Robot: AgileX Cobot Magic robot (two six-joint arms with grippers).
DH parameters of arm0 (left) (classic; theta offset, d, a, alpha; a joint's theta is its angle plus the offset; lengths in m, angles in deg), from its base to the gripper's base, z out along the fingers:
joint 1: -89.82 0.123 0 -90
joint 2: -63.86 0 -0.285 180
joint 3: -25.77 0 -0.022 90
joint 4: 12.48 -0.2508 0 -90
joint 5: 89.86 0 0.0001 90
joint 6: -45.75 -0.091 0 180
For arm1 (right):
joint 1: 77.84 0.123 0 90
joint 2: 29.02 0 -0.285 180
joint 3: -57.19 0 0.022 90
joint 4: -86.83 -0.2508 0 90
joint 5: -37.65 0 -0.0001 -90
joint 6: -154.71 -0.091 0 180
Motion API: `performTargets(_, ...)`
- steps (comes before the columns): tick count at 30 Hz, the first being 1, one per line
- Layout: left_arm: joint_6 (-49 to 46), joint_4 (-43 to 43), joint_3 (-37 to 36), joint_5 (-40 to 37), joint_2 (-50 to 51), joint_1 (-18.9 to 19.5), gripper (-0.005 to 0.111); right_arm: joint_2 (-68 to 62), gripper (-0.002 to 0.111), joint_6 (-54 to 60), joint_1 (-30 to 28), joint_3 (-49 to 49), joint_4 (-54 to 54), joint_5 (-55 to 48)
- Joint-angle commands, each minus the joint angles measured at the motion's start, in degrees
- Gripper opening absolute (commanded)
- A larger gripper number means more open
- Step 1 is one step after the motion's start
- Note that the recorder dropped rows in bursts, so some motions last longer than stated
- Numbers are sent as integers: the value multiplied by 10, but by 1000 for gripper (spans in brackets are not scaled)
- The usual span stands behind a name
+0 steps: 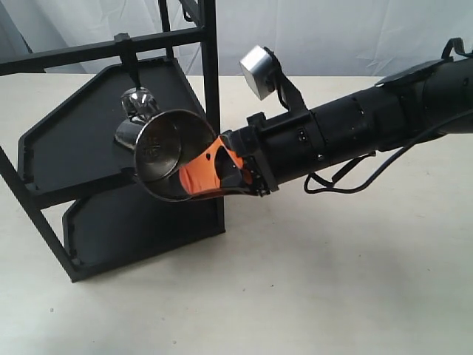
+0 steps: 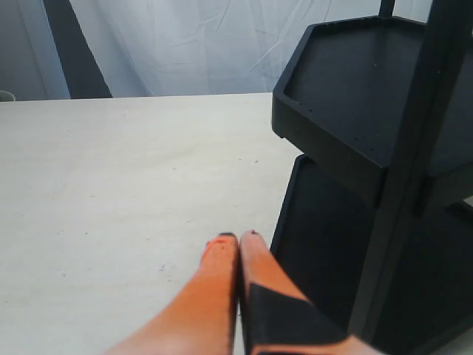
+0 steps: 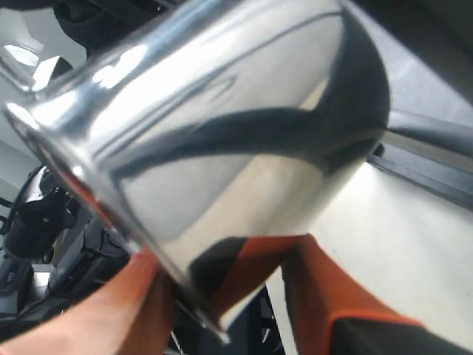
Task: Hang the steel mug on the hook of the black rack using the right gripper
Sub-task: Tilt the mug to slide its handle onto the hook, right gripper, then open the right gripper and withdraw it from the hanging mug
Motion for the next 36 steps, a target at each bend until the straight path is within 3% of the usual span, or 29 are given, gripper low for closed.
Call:
performTargets(1,0,4,0,1,-3,-2,1,0,45,-1,-13,-1,21,-15)
performTargets(12,0,4,0,1,-3,-2,1,12,45,-21,-57,-1,61,-15)
performTargets(33,0,4,0,1,-3,-2,1,76,45,-22,-65,-1,94,-15)
performTargets(34,0,4,0,1,-3,-2,1,87,43,-22,-72,-1,101,-15)
performTargets(36,0,4,0,1,-3,-2,1,111,27,-22,-89,-1,119,-15)
